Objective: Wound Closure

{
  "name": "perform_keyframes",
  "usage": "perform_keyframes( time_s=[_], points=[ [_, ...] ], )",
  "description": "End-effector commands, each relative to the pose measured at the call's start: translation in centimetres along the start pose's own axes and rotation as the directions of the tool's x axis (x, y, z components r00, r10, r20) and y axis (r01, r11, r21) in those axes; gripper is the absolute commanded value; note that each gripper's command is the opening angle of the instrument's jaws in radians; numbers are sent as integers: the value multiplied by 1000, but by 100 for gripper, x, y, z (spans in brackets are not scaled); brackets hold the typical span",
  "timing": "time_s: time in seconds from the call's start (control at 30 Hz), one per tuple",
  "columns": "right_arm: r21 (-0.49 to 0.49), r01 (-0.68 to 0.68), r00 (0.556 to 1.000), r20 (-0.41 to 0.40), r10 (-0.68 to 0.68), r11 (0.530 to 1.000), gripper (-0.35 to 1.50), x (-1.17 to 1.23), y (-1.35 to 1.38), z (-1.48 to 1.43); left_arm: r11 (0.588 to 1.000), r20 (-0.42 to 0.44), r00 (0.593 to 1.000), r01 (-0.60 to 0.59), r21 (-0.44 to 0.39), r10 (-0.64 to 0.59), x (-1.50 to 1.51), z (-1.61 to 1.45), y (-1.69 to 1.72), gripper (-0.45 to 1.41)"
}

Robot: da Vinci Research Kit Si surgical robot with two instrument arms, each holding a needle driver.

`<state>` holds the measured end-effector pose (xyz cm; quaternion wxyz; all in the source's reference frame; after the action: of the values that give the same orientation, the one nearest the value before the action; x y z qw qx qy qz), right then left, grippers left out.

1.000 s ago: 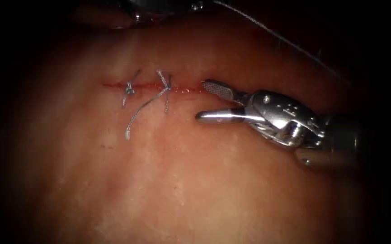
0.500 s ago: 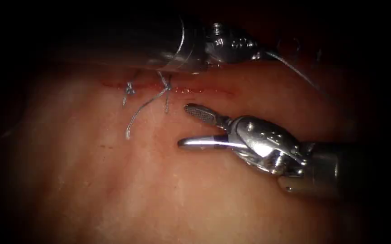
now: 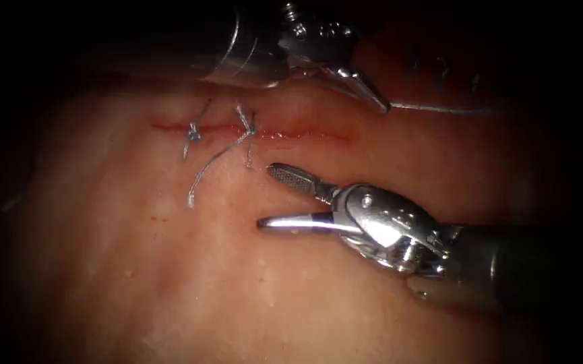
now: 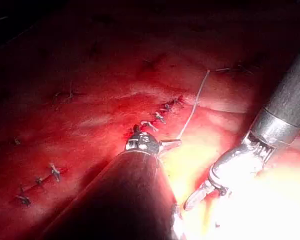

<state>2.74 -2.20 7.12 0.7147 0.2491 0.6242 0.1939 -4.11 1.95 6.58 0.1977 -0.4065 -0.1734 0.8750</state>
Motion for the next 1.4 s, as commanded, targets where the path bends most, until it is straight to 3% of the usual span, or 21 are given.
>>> perform_keyframes(
  time_s=[0.03, 0.4, 0.63, 0.8, 0.9, 0.97, 1.07, 1.13, 1.4],
  points=[
    [3, 2, 1000, -2, -2, 1000, 148, 0, 2, 8, 1000, -2, 1000, -5, -2, 5, 4, -2, -6, 116],
    [6, 0, 1000, -2, 0, 1000, 148, 2, 2, 5, 999, 17, 1000, -22, -37, 22, -17, -94, 18, 116],
    [16, -2, 1000, -2, 2, 1000, 148, 4, 0, 2, 997, 35, 998, -57, -50, 59, -61, -134, 52, 115],
    [6, -14, 1000, -4, 14, 1000, 145, 17, 6, -7, 972, 34, 972, -231, -45, 233, -92, -145, 73, 110],
    [-13, -9, 1000, -5, 9, 1000, 141, 24, 11, -13, 940, 14, 942, -334, -67, 335, -106, -140, 84, 101],
    [-27, -6, 1000, -5, 6, 1000, 141, 26, 14, -16, 895, 8, 897, -441, -71, 442, -114, -134, 92, 95],
    [-44, -1, 1000, -5, 1, 999, 141, 26, 17, -17, 880, 30, 881, -468, -80, 471, -119, -125, 99, 93],
    [-44, -1, 1000, -5, 1, 999, 141, 26, 18, -17, 846, 33, 847, -527, -82, 531, -121, -121, 103, 90],
    [-46, 4, 1000, -5, -5, 999, 138, 27, 19, -16, 685, 42, 686, -718, -123, 726, -130, -115, 105, 39]
  ],
)
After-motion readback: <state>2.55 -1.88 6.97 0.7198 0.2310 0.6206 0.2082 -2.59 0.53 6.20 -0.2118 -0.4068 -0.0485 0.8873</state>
